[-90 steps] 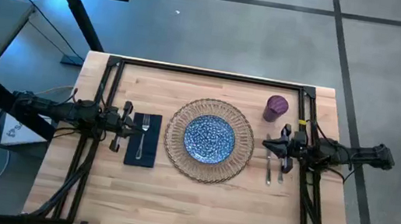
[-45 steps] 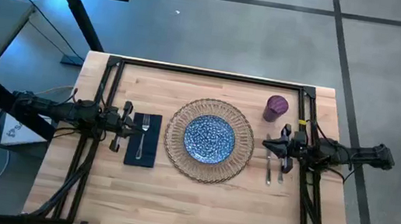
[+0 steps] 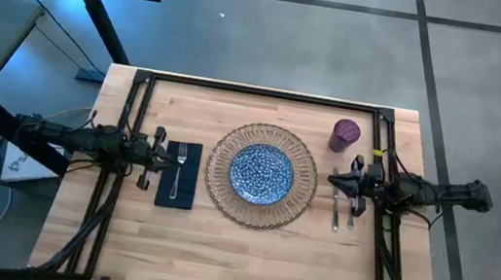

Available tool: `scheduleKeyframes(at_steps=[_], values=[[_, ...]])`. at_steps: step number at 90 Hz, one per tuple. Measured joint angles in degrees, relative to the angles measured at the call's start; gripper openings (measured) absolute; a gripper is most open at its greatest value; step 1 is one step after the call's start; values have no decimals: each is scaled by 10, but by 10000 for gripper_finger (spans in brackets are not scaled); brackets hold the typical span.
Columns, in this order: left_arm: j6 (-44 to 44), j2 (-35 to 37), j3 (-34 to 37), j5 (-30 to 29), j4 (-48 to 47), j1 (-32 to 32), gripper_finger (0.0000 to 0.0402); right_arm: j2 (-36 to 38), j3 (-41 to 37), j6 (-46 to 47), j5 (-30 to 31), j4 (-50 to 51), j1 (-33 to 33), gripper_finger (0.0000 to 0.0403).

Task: Set table place
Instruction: Return to Home Position

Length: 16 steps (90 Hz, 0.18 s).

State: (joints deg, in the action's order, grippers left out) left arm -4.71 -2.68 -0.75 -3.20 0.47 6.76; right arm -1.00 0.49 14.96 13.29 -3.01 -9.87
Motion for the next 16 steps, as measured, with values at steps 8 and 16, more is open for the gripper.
scheduleKeyframes(at_steps=[8, 16], values=[[0, 0, 0, 0, 0, 0, 0, 0, 0, 0, 0, 0, 0, 0], [0, 0, 0, 0, 0, 0, 0, 0, 0, 0, 0, 0, 0, 0]])
